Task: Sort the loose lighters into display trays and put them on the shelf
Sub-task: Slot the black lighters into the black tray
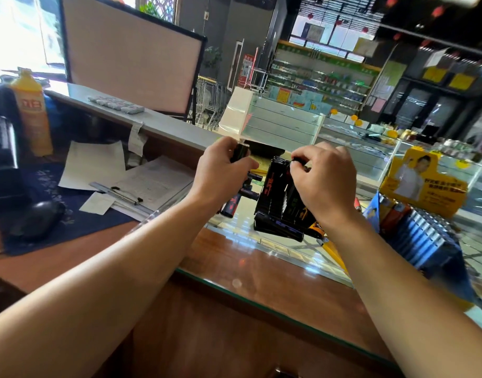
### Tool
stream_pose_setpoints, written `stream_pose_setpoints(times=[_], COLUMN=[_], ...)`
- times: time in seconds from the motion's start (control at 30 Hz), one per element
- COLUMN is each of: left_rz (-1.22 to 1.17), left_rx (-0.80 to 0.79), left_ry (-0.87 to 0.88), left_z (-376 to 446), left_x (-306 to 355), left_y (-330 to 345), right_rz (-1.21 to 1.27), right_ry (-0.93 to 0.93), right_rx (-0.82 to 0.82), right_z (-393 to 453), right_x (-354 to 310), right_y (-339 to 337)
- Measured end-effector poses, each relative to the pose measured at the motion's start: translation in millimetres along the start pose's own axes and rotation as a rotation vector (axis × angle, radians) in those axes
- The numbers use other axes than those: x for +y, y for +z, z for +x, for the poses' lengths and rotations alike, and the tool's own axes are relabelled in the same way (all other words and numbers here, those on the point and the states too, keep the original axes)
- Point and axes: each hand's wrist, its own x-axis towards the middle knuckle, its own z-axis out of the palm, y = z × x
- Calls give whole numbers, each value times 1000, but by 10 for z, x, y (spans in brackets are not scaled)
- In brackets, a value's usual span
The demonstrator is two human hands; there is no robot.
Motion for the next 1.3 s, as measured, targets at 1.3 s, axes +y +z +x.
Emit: stream_pose_setpoints(times=[1.3], left_rz=[67], left_rx=[-37], left_ry=[65], left_z=[-5], left_x=[-47], left_y=[4], right_rz=[-374], right_ry=[-37], right_rx=[76], right_z=[-144], right_x=[-2], right_y=[317])
